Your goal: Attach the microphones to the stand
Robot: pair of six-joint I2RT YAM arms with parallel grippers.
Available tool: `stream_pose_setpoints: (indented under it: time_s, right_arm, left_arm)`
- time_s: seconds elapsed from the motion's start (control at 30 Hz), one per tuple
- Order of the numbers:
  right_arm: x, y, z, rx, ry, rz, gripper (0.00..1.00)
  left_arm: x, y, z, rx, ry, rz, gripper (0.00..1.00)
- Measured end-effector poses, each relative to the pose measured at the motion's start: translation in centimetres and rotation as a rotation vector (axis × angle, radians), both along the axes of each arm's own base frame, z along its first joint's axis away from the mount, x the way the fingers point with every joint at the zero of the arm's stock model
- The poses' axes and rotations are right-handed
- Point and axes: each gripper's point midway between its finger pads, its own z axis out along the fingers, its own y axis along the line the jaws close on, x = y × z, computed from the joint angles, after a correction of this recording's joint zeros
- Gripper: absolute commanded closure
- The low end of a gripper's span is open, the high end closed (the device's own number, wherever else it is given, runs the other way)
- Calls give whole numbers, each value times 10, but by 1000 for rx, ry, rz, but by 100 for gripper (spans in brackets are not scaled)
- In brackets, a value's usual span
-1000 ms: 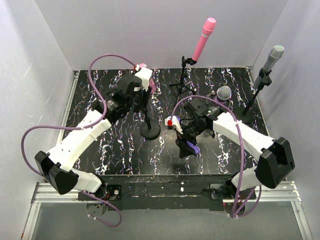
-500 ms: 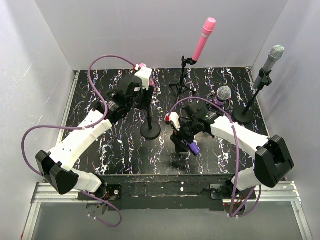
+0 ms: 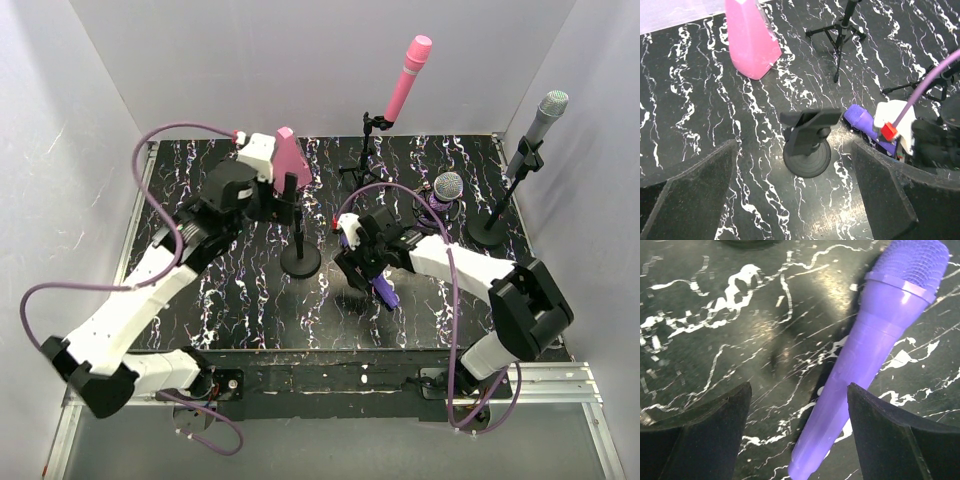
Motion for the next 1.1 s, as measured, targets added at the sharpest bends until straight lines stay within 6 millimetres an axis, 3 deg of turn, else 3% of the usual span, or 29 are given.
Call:
stream_pose_setpoints:
  time_s: [0.17, 0.37, 0.9, 1.03, 1.1]
  right_arm:
    - [20, -7, -12, -58, -52, -79, 20]
    - [29, -22, -27, -145, -75, -139, 21]
    - [22, -37, -50, -200, 44, -193, 34]
    - [22, -34, -52, -210, 80, -193, 41]
    - [23, -32, -52, -218, 92, -192, 62]
  left_arm:
    - [-24, 29, 13, -44, -70, 46, 2]
    - [-50, 59, 2, -75, -90, 104, 2]
    - [-78, 78, -25, -150, -62, 132, 2]
    - [-83, 80, -26, -170, -67, 133, 2]
    - [-85, 81, -24, -181, -74, 132, 2]
